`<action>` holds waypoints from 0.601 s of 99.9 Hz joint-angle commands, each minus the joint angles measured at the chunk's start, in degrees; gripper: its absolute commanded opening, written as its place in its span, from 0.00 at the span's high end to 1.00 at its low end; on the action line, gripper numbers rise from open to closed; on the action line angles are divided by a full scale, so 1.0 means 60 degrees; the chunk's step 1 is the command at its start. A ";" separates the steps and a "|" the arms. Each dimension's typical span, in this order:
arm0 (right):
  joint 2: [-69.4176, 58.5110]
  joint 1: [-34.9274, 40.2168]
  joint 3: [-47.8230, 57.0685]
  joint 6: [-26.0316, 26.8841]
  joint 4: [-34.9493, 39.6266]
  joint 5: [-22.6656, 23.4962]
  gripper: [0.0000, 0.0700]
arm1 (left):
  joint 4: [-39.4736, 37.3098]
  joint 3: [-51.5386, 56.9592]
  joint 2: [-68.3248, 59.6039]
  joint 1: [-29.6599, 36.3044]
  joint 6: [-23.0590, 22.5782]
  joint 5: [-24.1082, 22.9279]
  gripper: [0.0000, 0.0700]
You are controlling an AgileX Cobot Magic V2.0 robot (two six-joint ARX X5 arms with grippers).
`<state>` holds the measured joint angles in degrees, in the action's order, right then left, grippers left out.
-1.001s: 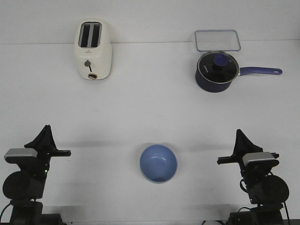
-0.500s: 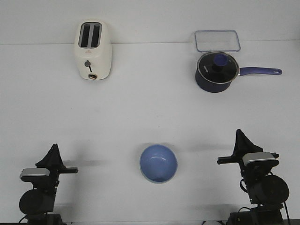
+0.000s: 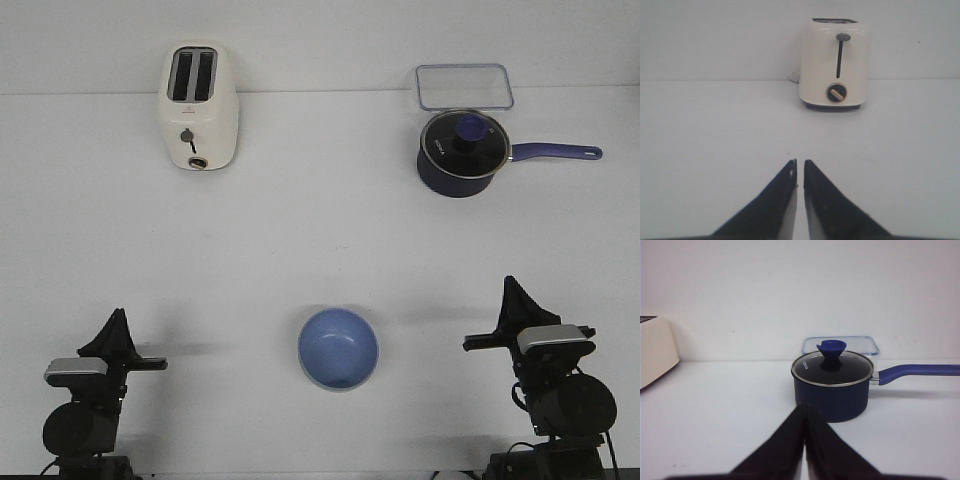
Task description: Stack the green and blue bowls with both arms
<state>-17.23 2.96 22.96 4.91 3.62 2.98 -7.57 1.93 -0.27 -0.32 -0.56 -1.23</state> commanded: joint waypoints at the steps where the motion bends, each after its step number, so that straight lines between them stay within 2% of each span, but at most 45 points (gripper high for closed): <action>1: 0.0000 0.0004 0.0047 0.0015 -0.0106 0.0000 1.00 | -0.0109 -0.0189 0.0015 -0.0007 0.0000 -0.0011 0.98; 33: 0.0000 0.0004 0.0047 -0.0055 -0.0106 -0.0022 1.00 | -0.0109 -0.0189 0.0015 -0.0007 0.0004 -0.0011 0.98; 43: 0.0004 -0.0004 0.0044 -0.0514 -0.0106 -0.0051 1.00 | -0.0109 -0.0189 0.0015 -0.0007 0.0000 -0.0011 0.98; 60: 0.0656 -0.0004 -0.0780 -0.2364 -0.0219 -0.0062 1.00 | -0.0106 -0.0189 0.0015 -0.0007 0.0000 -0.0011 0.98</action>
<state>-15.09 2.94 20.99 -1.72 2.74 2.76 -7.57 1.93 -0.27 -0.32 -0.56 -1.23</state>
